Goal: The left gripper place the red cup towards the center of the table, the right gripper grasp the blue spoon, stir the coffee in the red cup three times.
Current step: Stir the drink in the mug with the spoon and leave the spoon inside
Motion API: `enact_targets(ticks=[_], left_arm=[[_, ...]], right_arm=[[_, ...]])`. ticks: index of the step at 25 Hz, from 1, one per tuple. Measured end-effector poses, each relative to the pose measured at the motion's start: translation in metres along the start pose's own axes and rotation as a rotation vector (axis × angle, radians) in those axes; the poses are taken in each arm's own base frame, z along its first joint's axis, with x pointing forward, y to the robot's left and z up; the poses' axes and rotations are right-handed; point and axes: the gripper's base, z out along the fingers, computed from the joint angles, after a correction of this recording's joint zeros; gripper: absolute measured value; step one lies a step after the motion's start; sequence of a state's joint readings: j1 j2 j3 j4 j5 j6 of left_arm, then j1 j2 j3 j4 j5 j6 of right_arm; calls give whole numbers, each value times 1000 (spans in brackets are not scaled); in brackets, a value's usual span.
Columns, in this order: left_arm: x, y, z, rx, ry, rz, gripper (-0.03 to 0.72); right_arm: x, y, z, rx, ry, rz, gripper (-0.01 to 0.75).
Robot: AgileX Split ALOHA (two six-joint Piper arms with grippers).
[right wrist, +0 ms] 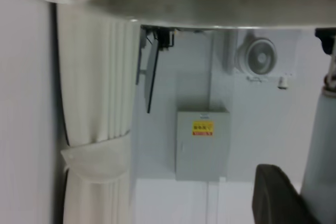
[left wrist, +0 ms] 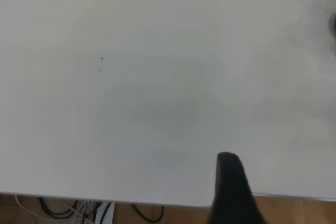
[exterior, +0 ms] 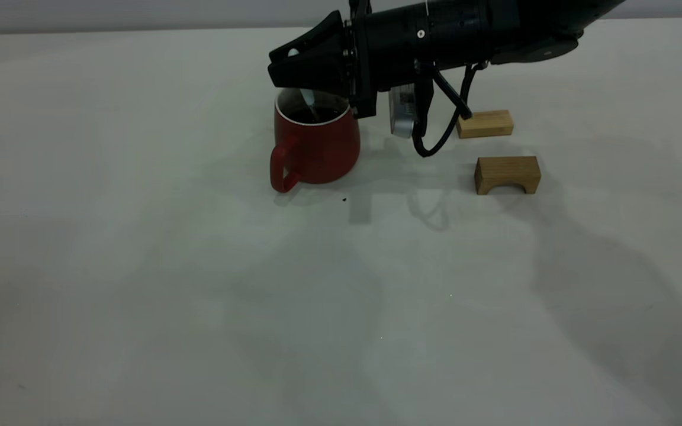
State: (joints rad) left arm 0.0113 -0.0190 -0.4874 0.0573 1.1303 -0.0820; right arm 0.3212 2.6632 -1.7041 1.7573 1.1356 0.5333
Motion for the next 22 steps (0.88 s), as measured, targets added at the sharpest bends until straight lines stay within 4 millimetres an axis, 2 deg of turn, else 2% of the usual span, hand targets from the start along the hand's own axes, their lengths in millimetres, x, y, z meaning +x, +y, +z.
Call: enact_targets(ticks=[6, 12, 15, 22], left_arm=[[0, 0, 0, 0, 0, 0, 551], [0, 0, 0, 0, 0, 0, 551], [0, 0, 0, 0, 0, 0, 551], [0, 0, 0, 0, 0, 0, 551]], right_arm=[[-4, -5, 0, 45, -12, -92, 155], [-5, -14, -2, 187, -65, -374, 352], [6, -15, -7, 279, -88, -549, 401], [41, -15, -27, 547, -170, -895, 411]])
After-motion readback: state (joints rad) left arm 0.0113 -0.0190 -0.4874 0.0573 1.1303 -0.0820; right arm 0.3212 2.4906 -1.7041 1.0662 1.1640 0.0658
